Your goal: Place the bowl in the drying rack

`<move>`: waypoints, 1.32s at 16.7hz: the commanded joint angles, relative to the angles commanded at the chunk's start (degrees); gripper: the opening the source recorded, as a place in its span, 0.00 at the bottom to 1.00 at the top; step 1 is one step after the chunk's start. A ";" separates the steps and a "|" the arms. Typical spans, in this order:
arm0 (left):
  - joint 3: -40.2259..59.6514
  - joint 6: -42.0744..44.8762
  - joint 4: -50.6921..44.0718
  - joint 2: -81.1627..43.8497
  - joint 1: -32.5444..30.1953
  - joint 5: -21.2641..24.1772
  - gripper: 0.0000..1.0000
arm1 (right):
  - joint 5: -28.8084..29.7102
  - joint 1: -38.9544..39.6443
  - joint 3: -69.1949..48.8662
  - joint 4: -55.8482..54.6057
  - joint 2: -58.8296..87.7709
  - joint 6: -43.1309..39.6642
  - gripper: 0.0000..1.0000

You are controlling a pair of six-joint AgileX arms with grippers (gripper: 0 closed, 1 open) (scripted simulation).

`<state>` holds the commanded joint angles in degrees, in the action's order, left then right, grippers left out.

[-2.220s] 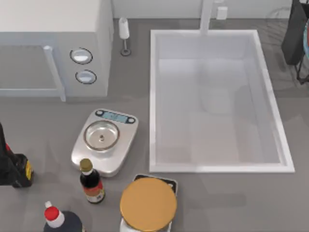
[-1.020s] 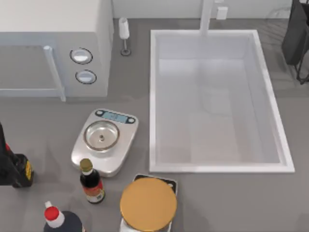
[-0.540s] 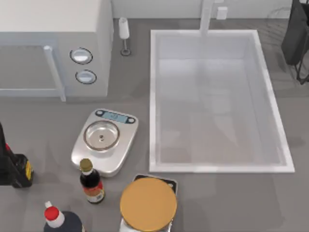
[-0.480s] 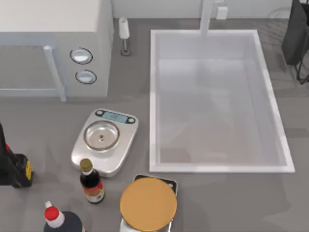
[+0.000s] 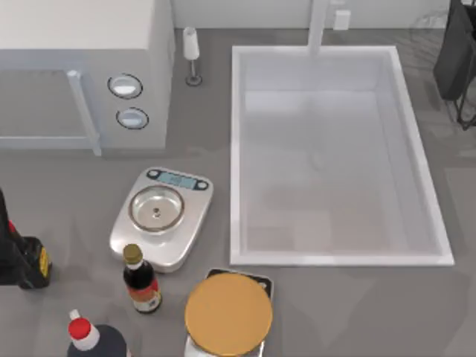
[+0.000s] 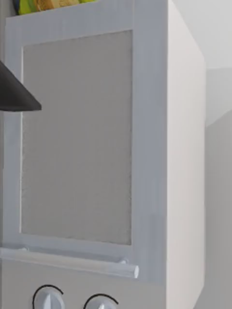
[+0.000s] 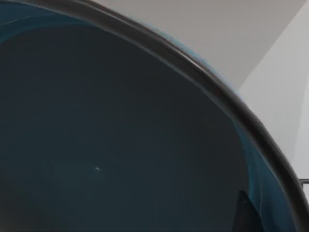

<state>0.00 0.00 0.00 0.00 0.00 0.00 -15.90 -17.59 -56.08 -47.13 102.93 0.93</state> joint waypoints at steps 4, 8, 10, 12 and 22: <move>0.00 0.00 0.00 0.00 0.00 0.00 1.00 | 0.02 0.02 0.01 -0.03 0.03 0.00 0.00; 0.00 0.00 0.00 0.00 0.00 0.00 1.00 | 0.02 0.02 0.01 -0.03 0.03 0.00 0.30; 0.00 0.00 0.00 0.00 0.00 0.00 1.00 | 0.02 0.02 0.01 -0.03 0.03 0.00 0.45; 0.00 0.00 0.00 0.00 0.00 0.00 1.00 | 0.02 0.02 0.01 -0.03 0.03 0.00 0.60; 0.00 0.00 0.00 0.00 0.00 0.00 1.00 | 0.02 0.02 0.01 -0.03 0.03 0.00 1.00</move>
<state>0.00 0.00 0.00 0.00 0.00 0.00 -15.88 -17.58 -56.07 -47.16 102.96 0.93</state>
